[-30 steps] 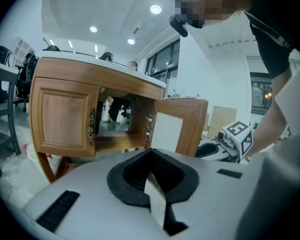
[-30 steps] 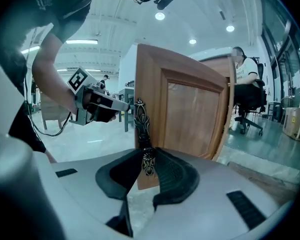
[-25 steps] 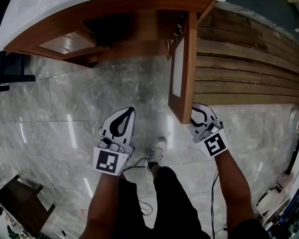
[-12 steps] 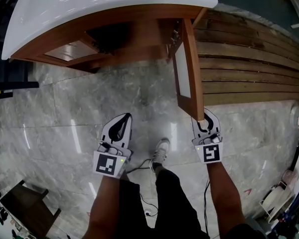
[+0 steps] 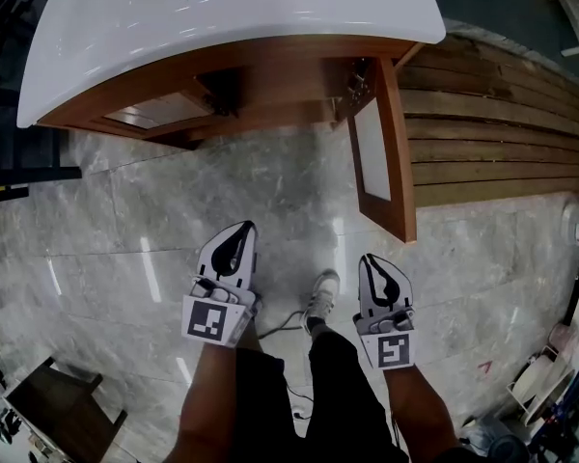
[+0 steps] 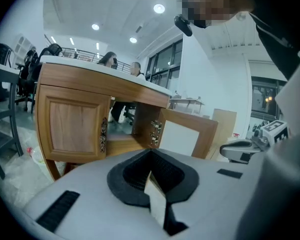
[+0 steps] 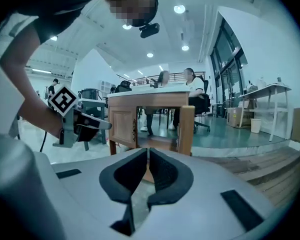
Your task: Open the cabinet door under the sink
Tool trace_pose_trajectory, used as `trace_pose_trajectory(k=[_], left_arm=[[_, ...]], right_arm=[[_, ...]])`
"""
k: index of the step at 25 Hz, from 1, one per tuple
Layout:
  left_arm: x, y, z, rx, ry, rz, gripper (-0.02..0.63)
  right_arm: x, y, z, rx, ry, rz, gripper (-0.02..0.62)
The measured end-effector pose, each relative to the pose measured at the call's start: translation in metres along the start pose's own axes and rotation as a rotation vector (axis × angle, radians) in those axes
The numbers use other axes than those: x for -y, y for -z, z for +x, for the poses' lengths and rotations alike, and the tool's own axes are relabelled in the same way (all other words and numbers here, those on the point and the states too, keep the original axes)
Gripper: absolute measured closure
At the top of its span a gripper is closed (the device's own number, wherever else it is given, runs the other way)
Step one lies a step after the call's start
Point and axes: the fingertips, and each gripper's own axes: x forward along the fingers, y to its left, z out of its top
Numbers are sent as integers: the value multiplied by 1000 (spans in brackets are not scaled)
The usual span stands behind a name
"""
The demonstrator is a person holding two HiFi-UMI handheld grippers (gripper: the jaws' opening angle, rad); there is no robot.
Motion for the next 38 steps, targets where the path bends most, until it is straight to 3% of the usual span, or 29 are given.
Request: trace_pose_trajectory(k=[12,30,38], left_arm=[[-53,-43,-14,52,15,19,601],[-130,-59,-44,90,-27,-5,601],[-160,-52,-52,71,-30,-20,601]], right_arm=[[-52,-59,70,63,-17,-30,571],[-120,-85,175,115,-175,-104,571],[-138,-82,237,84,-245,-66,569]])
